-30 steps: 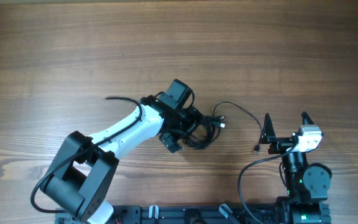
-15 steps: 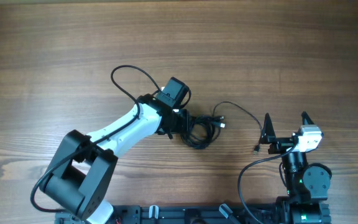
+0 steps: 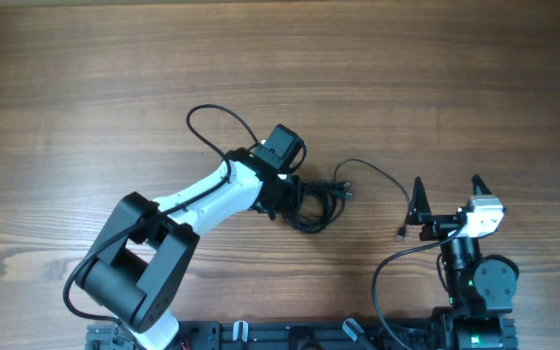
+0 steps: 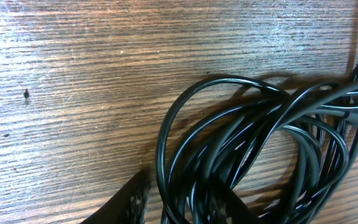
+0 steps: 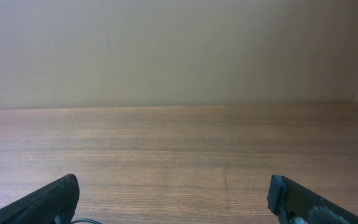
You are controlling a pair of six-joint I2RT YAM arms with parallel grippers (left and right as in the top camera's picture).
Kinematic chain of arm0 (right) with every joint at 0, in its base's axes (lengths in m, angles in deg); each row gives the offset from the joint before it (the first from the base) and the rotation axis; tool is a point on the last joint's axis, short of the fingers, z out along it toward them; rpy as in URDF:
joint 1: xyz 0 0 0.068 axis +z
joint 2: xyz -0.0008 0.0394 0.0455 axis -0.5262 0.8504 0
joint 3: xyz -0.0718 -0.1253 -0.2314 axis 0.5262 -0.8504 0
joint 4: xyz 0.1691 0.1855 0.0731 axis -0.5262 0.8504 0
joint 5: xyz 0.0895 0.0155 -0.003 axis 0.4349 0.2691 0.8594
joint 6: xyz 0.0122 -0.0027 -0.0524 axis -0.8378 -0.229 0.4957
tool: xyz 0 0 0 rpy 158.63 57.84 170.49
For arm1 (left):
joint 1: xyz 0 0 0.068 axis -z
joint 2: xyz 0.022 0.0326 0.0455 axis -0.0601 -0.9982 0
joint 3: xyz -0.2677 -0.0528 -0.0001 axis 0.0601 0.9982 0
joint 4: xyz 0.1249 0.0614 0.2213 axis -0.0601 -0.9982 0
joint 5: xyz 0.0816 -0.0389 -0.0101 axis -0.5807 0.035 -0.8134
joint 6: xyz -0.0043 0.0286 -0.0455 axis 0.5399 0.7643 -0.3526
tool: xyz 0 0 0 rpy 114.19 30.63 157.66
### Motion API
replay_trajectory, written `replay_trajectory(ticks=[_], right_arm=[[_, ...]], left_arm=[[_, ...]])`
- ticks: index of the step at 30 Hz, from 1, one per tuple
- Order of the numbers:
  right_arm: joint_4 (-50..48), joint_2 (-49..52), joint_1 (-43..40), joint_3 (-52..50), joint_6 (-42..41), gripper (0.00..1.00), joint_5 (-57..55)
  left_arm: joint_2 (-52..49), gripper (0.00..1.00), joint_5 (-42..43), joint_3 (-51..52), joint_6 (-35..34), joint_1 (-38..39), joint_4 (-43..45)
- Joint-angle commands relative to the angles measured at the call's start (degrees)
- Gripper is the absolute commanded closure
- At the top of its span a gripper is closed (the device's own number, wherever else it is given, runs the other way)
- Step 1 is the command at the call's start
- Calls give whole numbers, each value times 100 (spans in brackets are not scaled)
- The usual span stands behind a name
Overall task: Untangle cables
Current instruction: 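Lift the cable bundle with the left gripper and pull it left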
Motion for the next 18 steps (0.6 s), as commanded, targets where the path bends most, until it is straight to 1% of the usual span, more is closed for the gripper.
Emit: replay_trajectory(ticks=[1,5,6,7,10,12,15,18], right_arm=[[-17,-48,-17,-7,66,0,48],[-17,-46,-17,-7,66,0,48],[-20,-46,-17,-7,63,0,48],[-20,-46,-17,-7,63,0,48],[-17,-46,-17,-7,63,0,48],[-17,-46,-17,-7,63,0,48],[-17,-46,-17,-7,63,0,48],[-17,-48,-17,-7,66,0,48]], left_arm=[[-221,70,-81,326,24,35,-33],[-221,85,-81,588,22,35,120],[-221,93,-81,625,24,35,151],[-221,96,-79,623,24,35,151],[-188,96,-122,590,24,2,120],[2,96,-127,409,-101,-131,-175],[787,96,-125,24,-168,-442,-732],[1668,96,-125,-48,-151,-605,-852]])
